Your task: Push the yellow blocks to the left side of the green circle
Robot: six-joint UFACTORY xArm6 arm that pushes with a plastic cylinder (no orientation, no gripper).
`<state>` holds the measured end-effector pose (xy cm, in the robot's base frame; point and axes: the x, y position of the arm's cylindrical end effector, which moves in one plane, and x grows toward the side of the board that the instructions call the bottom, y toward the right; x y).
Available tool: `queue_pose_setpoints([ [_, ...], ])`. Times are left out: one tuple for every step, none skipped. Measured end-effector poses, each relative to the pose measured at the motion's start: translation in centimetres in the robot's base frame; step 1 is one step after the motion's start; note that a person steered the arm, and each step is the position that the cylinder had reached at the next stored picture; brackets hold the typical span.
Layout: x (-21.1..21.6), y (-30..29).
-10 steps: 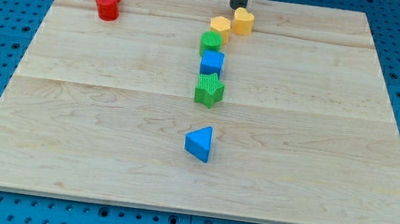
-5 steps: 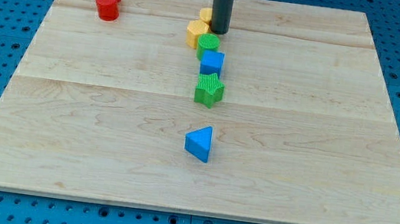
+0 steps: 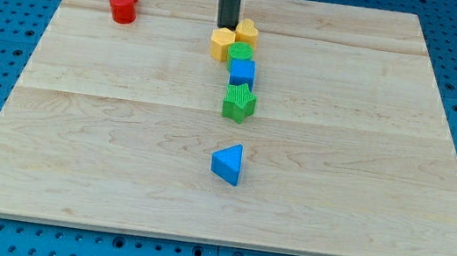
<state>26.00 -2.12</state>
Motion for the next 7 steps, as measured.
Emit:
queue_pose_setpoints([
  [-2.4,3.6],
  [-3.9,7.1],
  [-1.5,9.3],
  [1.1,5.6],
  [3.3,1.7],
  [3.6,-3.8],
  [3.3,-5.7],
])
